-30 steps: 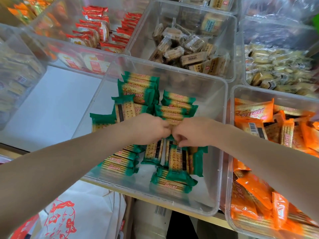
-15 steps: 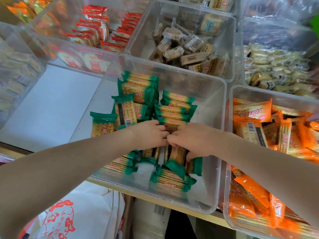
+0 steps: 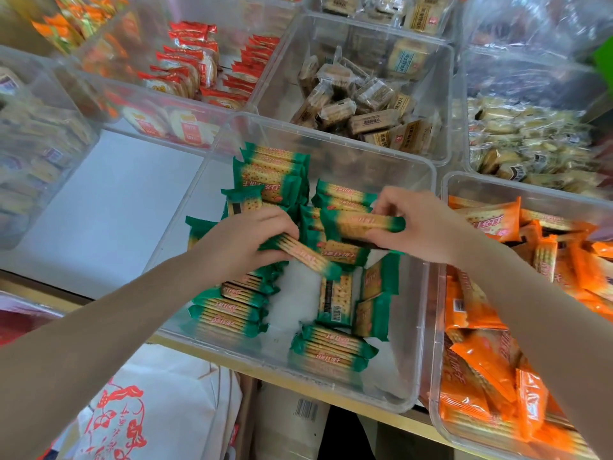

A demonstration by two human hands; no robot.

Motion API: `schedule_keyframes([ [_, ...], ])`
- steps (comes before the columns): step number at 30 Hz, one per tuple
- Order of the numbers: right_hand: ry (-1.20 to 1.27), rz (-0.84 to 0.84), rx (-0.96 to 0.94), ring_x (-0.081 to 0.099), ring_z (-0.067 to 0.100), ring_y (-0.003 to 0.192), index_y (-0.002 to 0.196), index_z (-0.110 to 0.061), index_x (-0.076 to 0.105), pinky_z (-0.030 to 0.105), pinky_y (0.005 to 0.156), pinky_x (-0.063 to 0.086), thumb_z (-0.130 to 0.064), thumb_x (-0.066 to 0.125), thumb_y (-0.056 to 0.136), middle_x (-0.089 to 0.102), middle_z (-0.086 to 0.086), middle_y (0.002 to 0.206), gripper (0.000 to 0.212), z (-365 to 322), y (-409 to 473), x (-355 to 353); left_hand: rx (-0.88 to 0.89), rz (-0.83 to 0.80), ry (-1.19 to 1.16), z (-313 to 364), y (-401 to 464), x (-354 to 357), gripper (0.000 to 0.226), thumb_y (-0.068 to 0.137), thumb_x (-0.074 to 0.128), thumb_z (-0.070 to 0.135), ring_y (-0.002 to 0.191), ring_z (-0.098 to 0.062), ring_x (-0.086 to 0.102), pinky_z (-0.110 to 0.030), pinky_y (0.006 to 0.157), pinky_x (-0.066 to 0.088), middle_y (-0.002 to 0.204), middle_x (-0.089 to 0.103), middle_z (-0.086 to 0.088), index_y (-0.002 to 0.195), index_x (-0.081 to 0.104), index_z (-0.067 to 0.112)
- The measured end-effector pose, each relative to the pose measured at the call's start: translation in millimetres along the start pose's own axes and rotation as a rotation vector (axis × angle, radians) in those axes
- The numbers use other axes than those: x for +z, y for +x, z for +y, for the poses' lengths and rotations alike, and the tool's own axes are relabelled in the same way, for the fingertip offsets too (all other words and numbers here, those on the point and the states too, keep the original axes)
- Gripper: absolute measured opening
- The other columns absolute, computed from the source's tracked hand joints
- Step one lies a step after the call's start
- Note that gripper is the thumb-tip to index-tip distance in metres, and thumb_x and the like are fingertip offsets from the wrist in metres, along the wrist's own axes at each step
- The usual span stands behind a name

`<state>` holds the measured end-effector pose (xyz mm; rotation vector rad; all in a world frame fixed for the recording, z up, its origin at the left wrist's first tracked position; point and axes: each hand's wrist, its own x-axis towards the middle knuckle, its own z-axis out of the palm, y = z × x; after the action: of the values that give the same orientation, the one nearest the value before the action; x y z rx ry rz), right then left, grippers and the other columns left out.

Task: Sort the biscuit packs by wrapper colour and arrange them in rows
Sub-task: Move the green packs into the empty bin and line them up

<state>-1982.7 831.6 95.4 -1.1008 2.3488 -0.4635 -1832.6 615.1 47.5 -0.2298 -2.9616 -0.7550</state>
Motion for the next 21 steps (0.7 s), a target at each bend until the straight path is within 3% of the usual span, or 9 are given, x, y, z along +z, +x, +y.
schedule_keyframes([
  [3,0.05,0.025,0.008,0.055,0.006,0.072,0.092,-0.021,0.046,0.019,0.054,0.043,-0.03,0.062,0.087,0.059,-0.005,0.089,0.019,-11,4,14,-0.19,0.082,-0.147,10,-1,-5,0.026,0.076,0.073,0.025,0.088,-0.007,0.053,-0.027,0.078,0.046,0.095,0.054,0.015,0.1,0.063,0.021],
  [6,0.216,-0.003,-0.002,0.055,0.006,0.08,0.095,-0.026,0.043,0.024,0.067,0.047,-0.03,0.055,0.091,0.057,-0.009,0.095,0.013,-20,5,30,-0.167,0.071,-0.051,18,2,-2,0.024,0.079,0.069,0.032,0.082,-0.003,0.047,-0.017,0.07,0.039,0.091,0.046,0.022,0.098,0.056,0.03],
  [8,0.381,-0.018,0.018,0.056,0.006,0.088,0.096,-0.029,0.043,0.029,0.079,0.049,-0.03,0.051,0.093,0.056,-0.012,0.099,0.008,-20,5,37,-0.152,0.124,0.003,20,0,0,0.025,0.078,0.067,0.035,0.081,0.001,0.041,-0.012,0.066,0.037,0.096,0.047,0.016,0.098,0.056,0.025],
  [11,0.53,-0.063,0.006,0.056,0.004,0.09,0.096,-0.032,0.044,0.029,0.083,0.047,-0.028,0.047,0.095,0.056,-0.013,0.097,0.004,-15,4,38,-0.124,0.227,0.059,23,-3,2,0.03,0.073,0.067,0.032,0.094,-0.009,0.046,-0.023,0.076,0.044,0.111,0.05,-0.005,0.094,0.058,0.013],
  [14,0.578,-0.091,-0.047,0.055,0.001,0.088,0.097,-0.028,0.045,0.026,0.08,0.045,-0.023,0.047,0.096,0.055,-0.016,0.094,0.006,-15,3,35,-0.08,0.159,0.071,25,1,0,0.026,0.074,0.069,0.03,0.116,-0.02,0.047,-0.029,0.094,0.036,0.131,0.048,-0.008,0.088,0.052,0.016],
  [16,0.584,-0.103,-0.059,0.055,0.01,0.094,0.1,-0.024,0.049,0.036,0.087,0.047,-0.027,0.047,0.096,0.058,-0.009,0.098,0.006,-16,1,34,-0.086,0.097,0.057,28,3,-1,0.03,0.076,0.071,0.03,0.114,-0.018,0.052,-0.026,0.091,0.041,0.129,0.053,-0.001,0.09,0.046,0.021],
  [19,0.637,-0.153,0.007,0.058,0.012,0.102,0.102,-0.021,0.06,0.037,0.095,0.043,-0.051,0.036,0.091,0.062,-0.002,0.108,0.04,-18,-1,32,-0.137,0.042,0.056,31,4,-2,0.043,0.076,0.071,0.033,0.096,-0.015,0.059,-0.032,0.074,0.053,0.113,0.06,0.003,0.11,0.049,0.019],
  [21,0.675,-0.165,0.07,0.059,0.014,0.106,0.1,-0.022,0.063,0.039,0.1,0.041,-0.048,0.033,0.097,0.063,-0.002,0.111,0.04,-18,2,32,0.043,0.059,0.192,31,2,-3,0.046,0.074,0.068,0.031,0.095,-0.019,0.06,-0.035,0.068,0.056,0.108,0.062,-0.002,0.115,0.053,0.015],
])
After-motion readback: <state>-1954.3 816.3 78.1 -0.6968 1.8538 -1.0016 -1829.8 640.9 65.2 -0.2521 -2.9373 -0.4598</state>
